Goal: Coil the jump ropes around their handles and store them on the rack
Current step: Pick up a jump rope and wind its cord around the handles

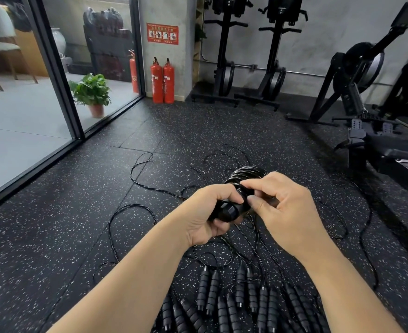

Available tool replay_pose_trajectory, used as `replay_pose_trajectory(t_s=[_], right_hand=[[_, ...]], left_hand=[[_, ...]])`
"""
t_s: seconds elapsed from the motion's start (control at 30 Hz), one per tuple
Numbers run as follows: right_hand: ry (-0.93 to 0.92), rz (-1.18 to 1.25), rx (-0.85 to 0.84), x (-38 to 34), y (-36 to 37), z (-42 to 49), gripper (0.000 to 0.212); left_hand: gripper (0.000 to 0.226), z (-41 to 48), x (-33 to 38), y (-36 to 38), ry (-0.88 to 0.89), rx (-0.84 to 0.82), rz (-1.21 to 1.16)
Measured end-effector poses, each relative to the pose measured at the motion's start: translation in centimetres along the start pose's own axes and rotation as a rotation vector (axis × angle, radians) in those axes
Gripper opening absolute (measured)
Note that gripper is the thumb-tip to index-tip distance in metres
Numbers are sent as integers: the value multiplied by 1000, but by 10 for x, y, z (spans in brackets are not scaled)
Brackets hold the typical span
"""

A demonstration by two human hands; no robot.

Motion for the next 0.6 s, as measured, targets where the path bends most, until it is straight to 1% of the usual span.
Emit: replay_pose_trajectory(t_s=[0.07, 0.2, 0.3, 0.37, 0.43, 0.5, 0.6], right_hand=[[-30, 15, 23, -3, -2, 1, 32], [-49, 41, 30, -6, 0, 2, 32], [-51, 98, 38, -7, 0, 2, 31], [-55, 131, 18, -7, 2, 1, 30], [-36, 160, -17, -6, 7, 1, 33], [-16, 173, -38, -4, 8, 0, 36], [11, 184, -43, -1, 8, 1, 36]], left_hand=[[1, -2, 0, 1, -4, 7, -9], [3, -3, 1, -2, -2, 36, -14], [5, -3, -1, -2, -26, 22, -23], [5, -3, -2, -1, -48, 0, -16], [4, -4, -2, -2, -54, -14, 15], [3, -5, 0, -3, -38, -12, 32], [7, -4, 2, -7, -19, 10, -2]])
Point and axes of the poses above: each hand's wrist, its own z-axis towards the middle knuckle, its own y-axis out of the palm, x = y × z, the point moved 10 cm from there along z, towards the middle knuckle, and after that the axes turned 13 degrees about -y, right-handed, at the moved point
